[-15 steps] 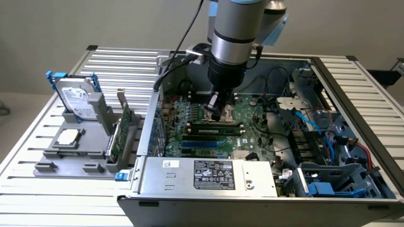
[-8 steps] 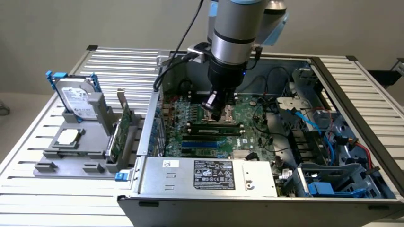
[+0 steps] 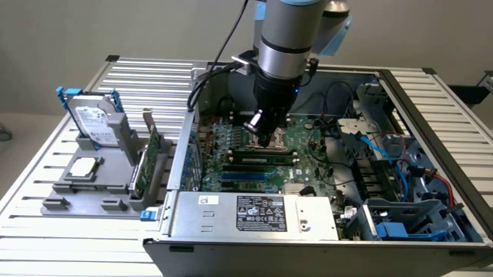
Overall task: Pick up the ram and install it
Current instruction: 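Press down the ram until it locks into place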
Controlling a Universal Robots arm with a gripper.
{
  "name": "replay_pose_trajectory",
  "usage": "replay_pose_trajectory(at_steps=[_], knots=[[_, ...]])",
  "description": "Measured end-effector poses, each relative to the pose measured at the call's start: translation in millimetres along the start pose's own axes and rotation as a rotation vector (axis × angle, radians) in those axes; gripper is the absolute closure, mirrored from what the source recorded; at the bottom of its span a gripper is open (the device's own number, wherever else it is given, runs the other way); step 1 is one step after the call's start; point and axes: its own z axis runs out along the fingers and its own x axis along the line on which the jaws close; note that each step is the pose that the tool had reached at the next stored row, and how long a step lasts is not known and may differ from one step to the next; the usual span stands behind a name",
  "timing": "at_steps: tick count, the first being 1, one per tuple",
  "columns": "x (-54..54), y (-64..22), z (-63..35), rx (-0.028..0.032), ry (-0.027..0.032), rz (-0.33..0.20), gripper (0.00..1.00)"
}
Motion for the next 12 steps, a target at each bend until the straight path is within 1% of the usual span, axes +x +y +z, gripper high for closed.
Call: replay_pose_trajectory(at_steps=[12], knots=[[0.0, 0.0, 0.0, -0.0065, -0.0077, 0.174, 0.89]])
